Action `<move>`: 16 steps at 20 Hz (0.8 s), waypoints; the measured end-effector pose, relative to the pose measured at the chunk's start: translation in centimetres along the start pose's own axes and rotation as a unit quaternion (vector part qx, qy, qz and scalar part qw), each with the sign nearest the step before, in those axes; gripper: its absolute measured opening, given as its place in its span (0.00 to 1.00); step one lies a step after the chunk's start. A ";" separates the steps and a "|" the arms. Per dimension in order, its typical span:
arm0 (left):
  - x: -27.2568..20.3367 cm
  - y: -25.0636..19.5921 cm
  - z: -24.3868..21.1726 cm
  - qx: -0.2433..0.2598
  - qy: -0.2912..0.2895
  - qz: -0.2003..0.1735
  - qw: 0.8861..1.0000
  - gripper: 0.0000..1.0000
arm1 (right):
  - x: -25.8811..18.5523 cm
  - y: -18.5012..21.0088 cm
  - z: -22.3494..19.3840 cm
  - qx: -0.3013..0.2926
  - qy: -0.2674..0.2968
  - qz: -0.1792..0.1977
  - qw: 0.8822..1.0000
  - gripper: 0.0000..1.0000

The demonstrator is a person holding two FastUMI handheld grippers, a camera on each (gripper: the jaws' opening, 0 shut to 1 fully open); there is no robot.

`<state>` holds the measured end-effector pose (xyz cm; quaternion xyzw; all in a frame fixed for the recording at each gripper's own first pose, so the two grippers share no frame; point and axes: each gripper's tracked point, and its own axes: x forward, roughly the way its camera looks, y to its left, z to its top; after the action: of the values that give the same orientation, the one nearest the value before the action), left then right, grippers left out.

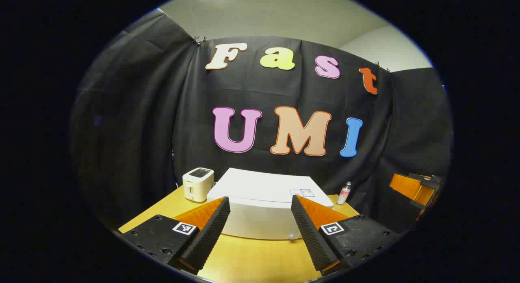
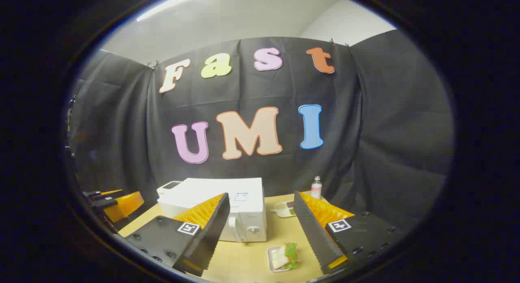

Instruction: Open the microwave oven with the left hand, put the food in, and close the microwave oven.

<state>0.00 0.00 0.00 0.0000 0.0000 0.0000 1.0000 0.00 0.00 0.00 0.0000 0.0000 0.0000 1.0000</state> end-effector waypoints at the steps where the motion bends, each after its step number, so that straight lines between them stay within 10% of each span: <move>1: 0.2 -0.1 -0.2 -0.007 0.004 0.001 1.000 0.95 | 0.1 -0.2 0.1 0.003 0.001 0.001 1.000 0.91; 16: 3.2 -6.0 -0.7 0.008 0.020 -0.030 0.999 0.95 | 2.6 -4.5 0.3 0.015 0.011 0.005 1.000 0.91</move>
<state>3.20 -6.01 -0.74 0.0078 0.0203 -0.0297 0.9993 2.58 -4.50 0.29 0.0154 0.0109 0.0055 0.9998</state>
